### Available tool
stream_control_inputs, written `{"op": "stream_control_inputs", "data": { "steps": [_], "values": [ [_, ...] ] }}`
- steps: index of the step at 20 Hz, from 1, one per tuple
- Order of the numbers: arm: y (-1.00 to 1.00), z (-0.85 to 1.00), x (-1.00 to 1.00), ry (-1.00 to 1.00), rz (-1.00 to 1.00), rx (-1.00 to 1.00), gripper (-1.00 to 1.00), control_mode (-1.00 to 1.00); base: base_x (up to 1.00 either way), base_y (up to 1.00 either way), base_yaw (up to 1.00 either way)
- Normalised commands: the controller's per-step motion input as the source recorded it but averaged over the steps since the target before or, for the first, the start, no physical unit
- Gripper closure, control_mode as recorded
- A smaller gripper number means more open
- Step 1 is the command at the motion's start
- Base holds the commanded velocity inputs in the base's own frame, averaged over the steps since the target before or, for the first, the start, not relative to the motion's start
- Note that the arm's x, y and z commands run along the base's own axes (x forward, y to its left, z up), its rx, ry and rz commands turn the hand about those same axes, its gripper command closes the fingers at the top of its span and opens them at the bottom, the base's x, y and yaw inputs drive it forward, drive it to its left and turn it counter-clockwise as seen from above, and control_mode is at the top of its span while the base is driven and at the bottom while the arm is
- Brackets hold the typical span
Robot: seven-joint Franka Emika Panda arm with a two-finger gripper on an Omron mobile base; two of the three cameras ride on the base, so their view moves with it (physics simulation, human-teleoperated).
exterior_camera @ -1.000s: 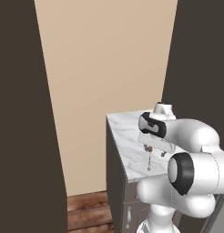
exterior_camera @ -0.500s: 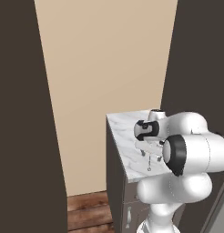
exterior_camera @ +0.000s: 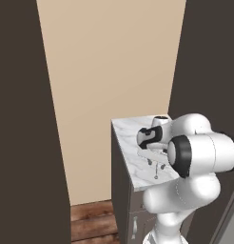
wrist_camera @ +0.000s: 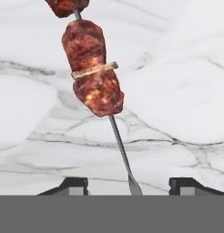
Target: Store the kebab skewer in the freezer for long-term storage. Close the freezer door after placing the cooked food.
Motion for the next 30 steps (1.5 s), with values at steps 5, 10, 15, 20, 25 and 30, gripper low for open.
{"op": "stream_control_inputs", "data": {
  "steps": [5,10,15,20,25,30],
  "values": [
    [0.0,-0.3,0.0,0.0,0.0,0.03,-1.0,-1.0,0.0,0.0,0.0],
    [0.0,-0.31,-0.02,0.0,0.0,0.04,1.0,-1.0,0.0,0.0,0.0],
    [0.0,-0.24,-0.02,0.0,0.0,0.03,1.0,-1.0,0.0,0.0,0.0],
    [0.06,-0.08,0.0,0.0,0.0,0.01,1.0,-1.0,0.0,0.0,0.0],
    [0.33,-0.04,0.0,0.0,-0.01,0.0,1.0,-1.0,0.0,0.0,0.0],
    [0.24,0.0,0.01,0.0,0.0,0.0,1.0,-1.0,0.0,0.0,0.0]
  ]
}}
